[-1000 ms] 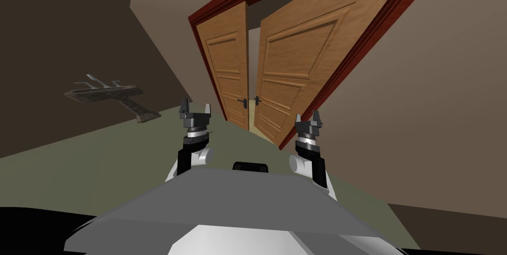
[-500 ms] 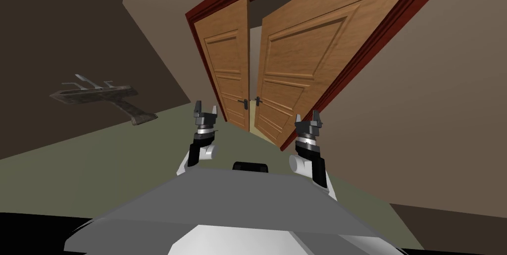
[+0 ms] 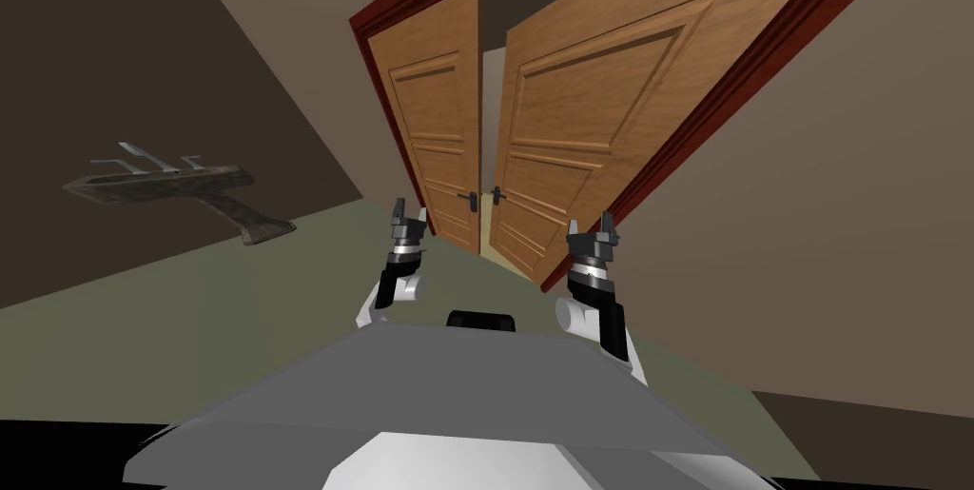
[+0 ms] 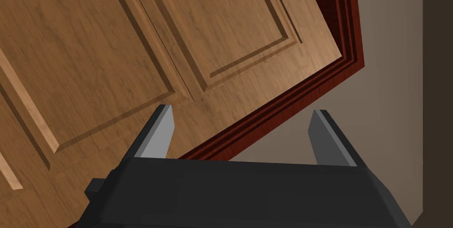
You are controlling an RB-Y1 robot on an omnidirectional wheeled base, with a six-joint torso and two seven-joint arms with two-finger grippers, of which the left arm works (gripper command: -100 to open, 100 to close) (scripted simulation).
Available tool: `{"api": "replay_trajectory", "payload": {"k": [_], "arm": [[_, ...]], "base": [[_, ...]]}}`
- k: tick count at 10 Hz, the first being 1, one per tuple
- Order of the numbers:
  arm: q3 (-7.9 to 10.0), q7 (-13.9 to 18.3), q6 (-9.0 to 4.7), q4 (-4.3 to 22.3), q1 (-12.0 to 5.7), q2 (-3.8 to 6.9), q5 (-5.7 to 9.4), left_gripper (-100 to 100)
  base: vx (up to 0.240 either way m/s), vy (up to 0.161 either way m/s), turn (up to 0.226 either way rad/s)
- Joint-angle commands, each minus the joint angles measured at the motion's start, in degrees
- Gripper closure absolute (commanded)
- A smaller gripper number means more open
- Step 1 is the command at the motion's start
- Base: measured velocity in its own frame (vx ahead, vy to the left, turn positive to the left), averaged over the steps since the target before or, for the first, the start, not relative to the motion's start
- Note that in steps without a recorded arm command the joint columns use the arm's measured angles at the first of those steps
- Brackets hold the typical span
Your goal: Push the door open
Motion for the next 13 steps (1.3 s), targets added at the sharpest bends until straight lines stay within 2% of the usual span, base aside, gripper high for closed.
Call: {"api": "replay_trajectory", "payload": {"k": [1, 3, 4, 5, 6, 8, 9, 11, 12, 13], "arm": [[-0.12, -0.2, 0.03, 1.7, -0.79, 0.07, -0.03, -100], [-0.54, -0.6, 0.48, 5.8, -3.43, 0.22, -0.11, -100], [-0.54, -0.6, 0.48, 6.3, -3.43, 0.22, -0.11, -100], [-0.76, -0.8, 0.71, 8.3, -4.79, 0.27, -0.15, -100], [-0.76, -0.8, 0.71, 8.6, -4.79, 0.27, -0.15, -100], [-1.21, -1.3, 1.19, 12.5, -7.61, 0.33, -0.24, -100], [-1.21, -1.3, 1.19, 13.5, -7.61, 0.33, -0.24, -100], [-1.67, -1.8, 1.68, 17.3, -10.5, 0.34, -0.33, -100], [-1.67, -1.8, 1.68, 18.5, -10.5, 0.34, -0.33, -100], [-1.91, -2.1, 1.93, 20.7, -11.99, 0.28, -0.37, -100]], "base": [[0.058, 0.06, -0.024], [0.06, 0.077, -0.039], [0.058, 0.064, -0.022], [0.058, 0.056, -0.024], [0.044, 0.047, -0.019], [0.055, 0.07, -0.041], [0.051, 0.065, -0.027], [0.071, 0.071, -0.04], [0.054, 0.069, -0.025], [0.046, 0.066, -0.027]]}}
